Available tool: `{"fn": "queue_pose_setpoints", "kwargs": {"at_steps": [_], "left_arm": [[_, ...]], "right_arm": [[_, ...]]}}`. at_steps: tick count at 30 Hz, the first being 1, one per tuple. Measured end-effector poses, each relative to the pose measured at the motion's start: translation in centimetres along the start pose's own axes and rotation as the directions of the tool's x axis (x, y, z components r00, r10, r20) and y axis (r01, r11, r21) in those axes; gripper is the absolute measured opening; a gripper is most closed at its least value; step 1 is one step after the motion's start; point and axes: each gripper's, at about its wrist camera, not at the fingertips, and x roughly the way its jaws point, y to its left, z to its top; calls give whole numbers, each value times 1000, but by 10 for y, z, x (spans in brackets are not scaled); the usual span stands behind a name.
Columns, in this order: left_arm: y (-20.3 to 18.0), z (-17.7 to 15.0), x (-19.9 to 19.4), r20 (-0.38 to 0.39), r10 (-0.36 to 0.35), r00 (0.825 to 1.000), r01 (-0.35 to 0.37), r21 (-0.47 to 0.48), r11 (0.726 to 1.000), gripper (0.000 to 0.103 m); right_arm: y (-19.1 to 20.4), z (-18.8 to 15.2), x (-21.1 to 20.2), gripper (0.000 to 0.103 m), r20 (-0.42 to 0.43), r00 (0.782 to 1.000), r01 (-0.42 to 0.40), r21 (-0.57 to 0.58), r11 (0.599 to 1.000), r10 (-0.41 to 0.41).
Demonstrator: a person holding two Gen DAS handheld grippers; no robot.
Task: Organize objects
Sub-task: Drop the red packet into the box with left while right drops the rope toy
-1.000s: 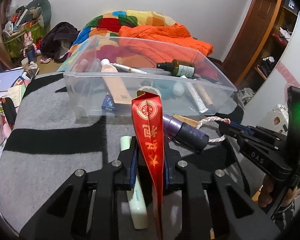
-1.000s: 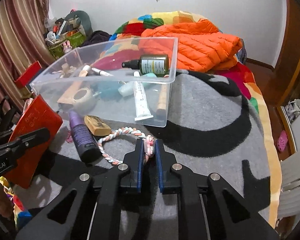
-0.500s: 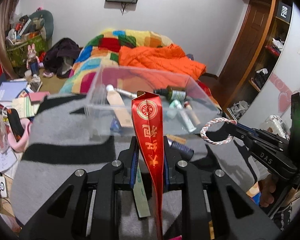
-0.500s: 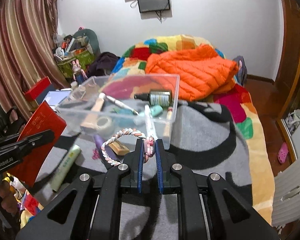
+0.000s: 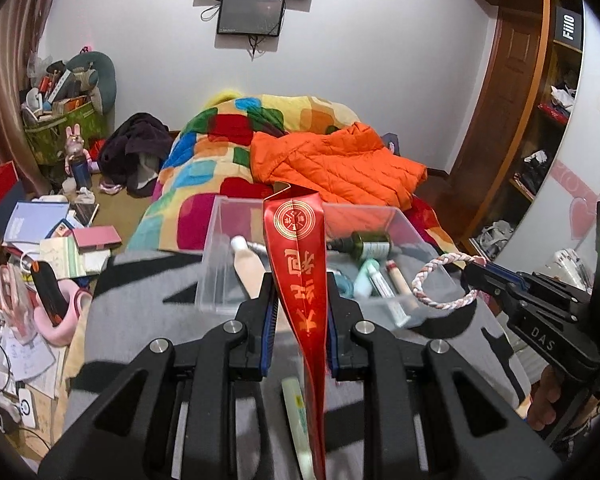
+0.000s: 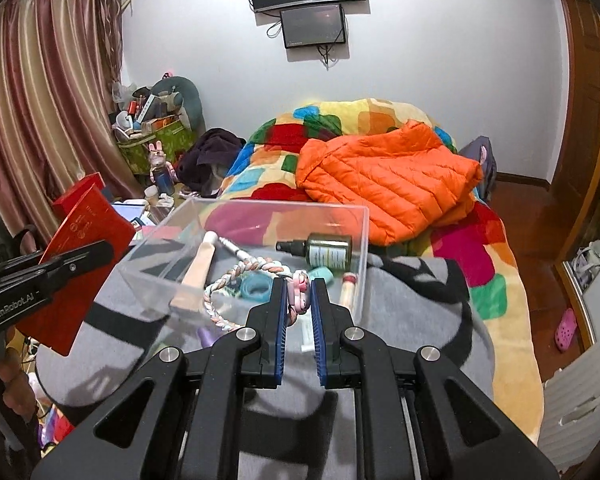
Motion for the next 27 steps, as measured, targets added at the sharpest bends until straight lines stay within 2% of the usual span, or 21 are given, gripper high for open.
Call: {"fn": "queue_pose_setpoints", "kwargs": {"at_steps": [9,16,21,27], "left_arm": [[4,22,43,-41,50,998,-49,24,998,20],[5,28,83,-100,69,993,-66,31,997,20],[7,33,103,-122,76,990,-72,30,997,20],[4,38,114,-136,61,989,-57,31,998,21]], "right_arm": [[8,18,33,11,-28,1000,-1,-11,1000,0],[6,19,70,11,-107,994,-5,-2,1000,5],[0,20,94,11,-157,988,-4,13,1000,6],[4,20,103,11,-180,984,-6,-2,1000,6]]}}
